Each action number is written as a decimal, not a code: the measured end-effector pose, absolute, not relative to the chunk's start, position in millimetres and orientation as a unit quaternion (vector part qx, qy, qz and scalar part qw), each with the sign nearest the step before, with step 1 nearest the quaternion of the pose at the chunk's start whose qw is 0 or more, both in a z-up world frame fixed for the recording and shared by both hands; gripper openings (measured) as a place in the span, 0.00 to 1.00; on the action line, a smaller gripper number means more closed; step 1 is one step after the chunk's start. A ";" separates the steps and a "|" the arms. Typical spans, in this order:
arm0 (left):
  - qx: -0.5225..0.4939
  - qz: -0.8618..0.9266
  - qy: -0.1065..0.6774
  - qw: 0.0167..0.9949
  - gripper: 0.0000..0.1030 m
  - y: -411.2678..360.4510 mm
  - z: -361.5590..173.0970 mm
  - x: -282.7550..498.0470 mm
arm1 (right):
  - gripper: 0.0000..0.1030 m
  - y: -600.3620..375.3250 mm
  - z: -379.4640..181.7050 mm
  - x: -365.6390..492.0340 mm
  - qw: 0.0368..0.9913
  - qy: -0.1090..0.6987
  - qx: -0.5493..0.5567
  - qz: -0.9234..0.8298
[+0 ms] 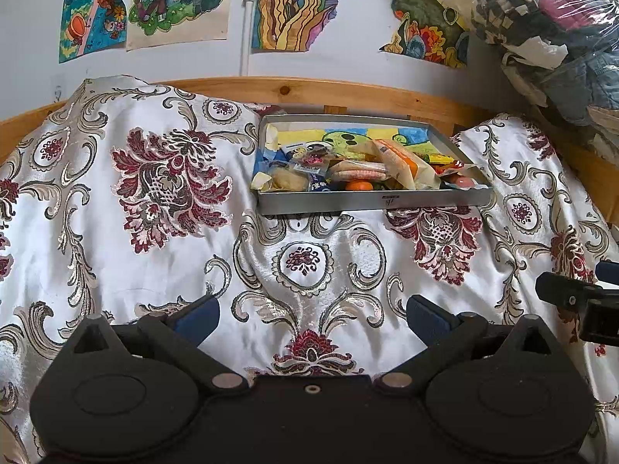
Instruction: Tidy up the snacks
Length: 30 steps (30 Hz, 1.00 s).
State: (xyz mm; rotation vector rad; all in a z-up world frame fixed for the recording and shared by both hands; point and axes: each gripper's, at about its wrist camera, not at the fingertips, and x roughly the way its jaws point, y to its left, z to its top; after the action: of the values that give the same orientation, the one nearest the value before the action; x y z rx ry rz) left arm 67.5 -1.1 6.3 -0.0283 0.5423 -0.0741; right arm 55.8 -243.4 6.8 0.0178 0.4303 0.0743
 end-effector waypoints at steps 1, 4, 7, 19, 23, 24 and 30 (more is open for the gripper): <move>-0.014 -0.036 0.268 0.963 0.99 -1.0 6.1 67.5 | 1.00 -243.6 6.7 56.0 0.976 0.214 0.009 0.037; -0.014 -0.037 0.267 0.963 0.99 -0.9 6.1 67.5 | 1.00 -243.5 6.9 55.8 0.976 0.214 0.009 0.037; -0.013 -0.037 0.267 0.963 0.99 -1.1 6.1 67.4 | 1.00 -243.6 6.8 55.9 0.976 0.214 0.009 0.037; -0.014 -0.036 0.268 0.963 0.99 -1.2 6.1 67.2 | 1.00 -243.2 6.6 55.7 0.976 0.214 0.009 0.037; -0.015 -0.039 0.269 0.962 0.99 -1.5 6.3 66.7 | 1.00 -242.7 6.4 55.7 0.976 0.214 0.009 0.037; -0.015 -0.040 0.269 0.962 0.99 -1.7 6.4 66.7 | 1.00 -242.8 6.3 55.7 0.976 0.214 0.009 0.037; -0.004 -0.052 0.275 0.960 0.99 -4.7 5.5 66.2 | 1.00 -241.4 5.6 54.9 0.976 0.215 0.007 0.038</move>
State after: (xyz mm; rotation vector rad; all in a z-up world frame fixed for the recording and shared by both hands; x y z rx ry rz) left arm 66.2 -4.7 5.5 -0.0075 0.5566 -0.1049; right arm 54.9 -241.4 5.6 0.0147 0.4335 0.0758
